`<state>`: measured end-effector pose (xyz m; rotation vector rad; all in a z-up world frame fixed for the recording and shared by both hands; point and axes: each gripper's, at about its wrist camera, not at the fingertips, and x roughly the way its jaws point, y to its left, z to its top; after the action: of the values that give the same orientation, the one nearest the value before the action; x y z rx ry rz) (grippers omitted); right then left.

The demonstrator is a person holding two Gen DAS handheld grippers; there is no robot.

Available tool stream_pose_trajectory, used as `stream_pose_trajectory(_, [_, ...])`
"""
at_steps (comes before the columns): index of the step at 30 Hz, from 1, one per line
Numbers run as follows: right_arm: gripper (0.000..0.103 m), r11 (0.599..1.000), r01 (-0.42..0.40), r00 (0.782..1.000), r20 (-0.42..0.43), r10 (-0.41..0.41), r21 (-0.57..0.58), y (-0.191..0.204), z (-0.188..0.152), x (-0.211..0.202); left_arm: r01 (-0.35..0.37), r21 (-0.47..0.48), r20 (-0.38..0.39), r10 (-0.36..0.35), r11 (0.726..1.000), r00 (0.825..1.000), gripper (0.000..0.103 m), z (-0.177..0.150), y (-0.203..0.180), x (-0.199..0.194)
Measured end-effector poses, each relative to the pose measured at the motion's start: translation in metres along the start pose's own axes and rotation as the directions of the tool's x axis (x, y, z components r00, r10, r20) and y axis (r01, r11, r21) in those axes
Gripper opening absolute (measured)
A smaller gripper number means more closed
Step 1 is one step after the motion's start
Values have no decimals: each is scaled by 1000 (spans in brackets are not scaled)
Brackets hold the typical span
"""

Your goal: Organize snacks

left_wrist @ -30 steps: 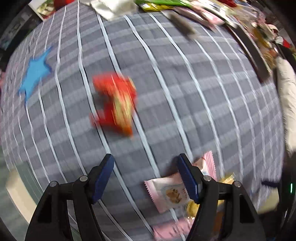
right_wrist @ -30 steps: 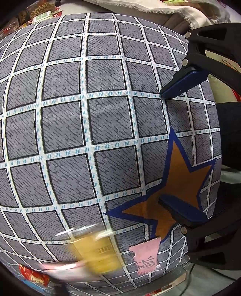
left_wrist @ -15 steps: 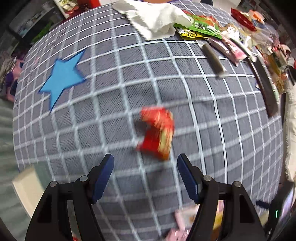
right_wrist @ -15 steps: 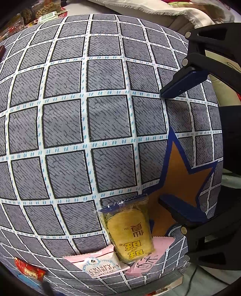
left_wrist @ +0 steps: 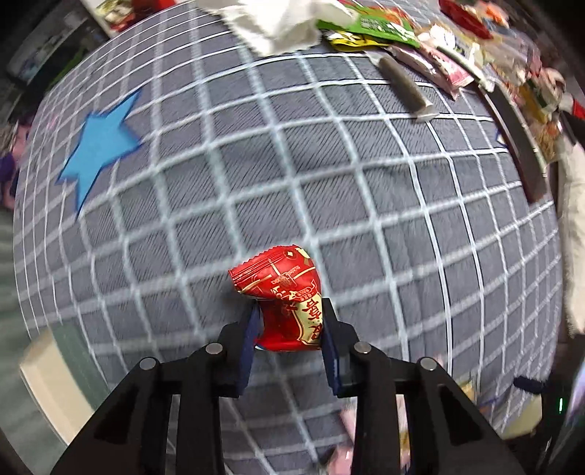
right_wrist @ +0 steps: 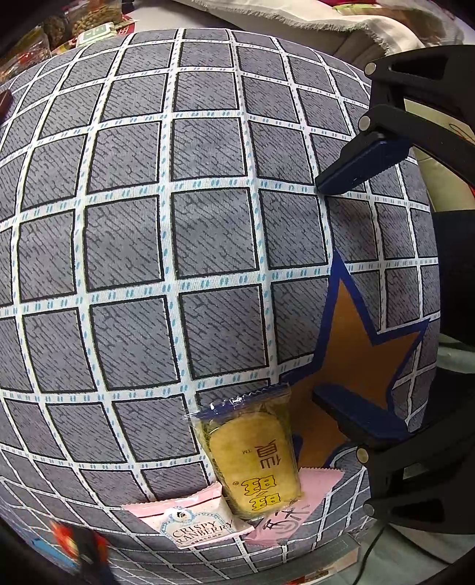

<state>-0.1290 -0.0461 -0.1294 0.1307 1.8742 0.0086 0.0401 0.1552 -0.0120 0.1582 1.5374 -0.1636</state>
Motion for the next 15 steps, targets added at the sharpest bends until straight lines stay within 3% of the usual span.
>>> stream_pose_trajectory(5, [103,997,6,1000,-24,-8,-78,6,4,-2,29,-28,22,-29,999,999,35,-55,4,-21])
stream_pose_trajectory(9, [103,956,55,992,126,-20,-287,40,6,-38,68,-68,31,-66,995,997,35,-85,6,-34])
stream_pose_trajectory(12, [103,860,144,972,232,-30,-490,86,13,-62,102,-120,32,-99,987,995,35,-102,8,-38])
stream_pose_trajectory(15, [103,705,247,953,297,-54,-665,137,19,-67,111,-158,44,-105,981,994,35,-111,19,-41])
